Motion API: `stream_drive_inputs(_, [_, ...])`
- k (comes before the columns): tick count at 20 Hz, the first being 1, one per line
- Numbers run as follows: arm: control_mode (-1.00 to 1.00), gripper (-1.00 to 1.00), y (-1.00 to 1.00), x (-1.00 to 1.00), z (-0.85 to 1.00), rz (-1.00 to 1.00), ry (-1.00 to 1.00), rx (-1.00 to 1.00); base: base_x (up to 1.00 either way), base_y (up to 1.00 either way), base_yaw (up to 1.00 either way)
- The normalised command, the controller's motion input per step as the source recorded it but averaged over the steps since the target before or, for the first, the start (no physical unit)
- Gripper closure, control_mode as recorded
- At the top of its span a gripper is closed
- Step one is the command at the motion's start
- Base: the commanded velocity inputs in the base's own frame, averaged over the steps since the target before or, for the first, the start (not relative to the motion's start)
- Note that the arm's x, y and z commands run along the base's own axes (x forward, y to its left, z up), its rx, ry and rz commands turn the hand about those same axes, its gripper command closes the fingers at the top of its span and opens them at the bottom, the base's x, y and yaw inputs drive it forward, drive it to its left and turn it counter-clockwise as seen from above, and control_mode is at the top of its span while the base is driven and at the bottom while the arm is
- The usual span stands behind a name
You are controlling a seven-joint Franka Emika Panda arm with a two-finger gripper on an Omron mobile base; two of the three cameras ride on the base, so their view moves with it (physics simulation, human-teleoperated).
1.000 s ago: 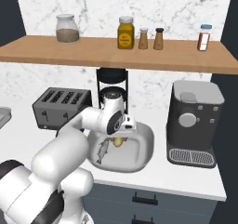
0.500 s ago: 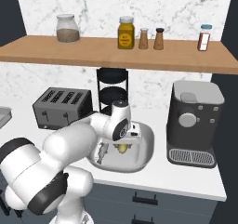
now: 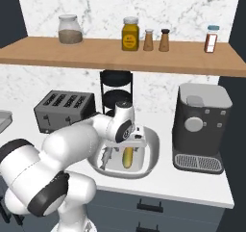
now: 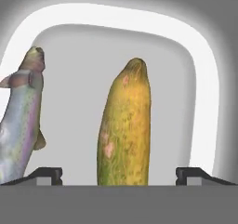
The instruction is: Place one cucumber and one fish in each tupperware on the nearby counter, to pack two identical lunches.
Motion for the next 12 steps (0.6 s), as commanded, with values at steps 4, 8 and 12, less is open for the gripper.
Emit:
stream_drive_inputs(4, [-1.00,-1.00,0.66,-0.24,0.66,0.00,0.03,-0.26,0.00,0.00,0.00])
stream_drive_inputs(8, [-1.00,-1.00,0.90,-0.59,0.97,0.00,-0.10,-0.25,0.00,0.00,0.00])
stream_drive_inputs(12, [-1.00,-1.00,0.99,-0.76,0.82,0.00,-0.09,-0.13,0.00,0.00,0.00])
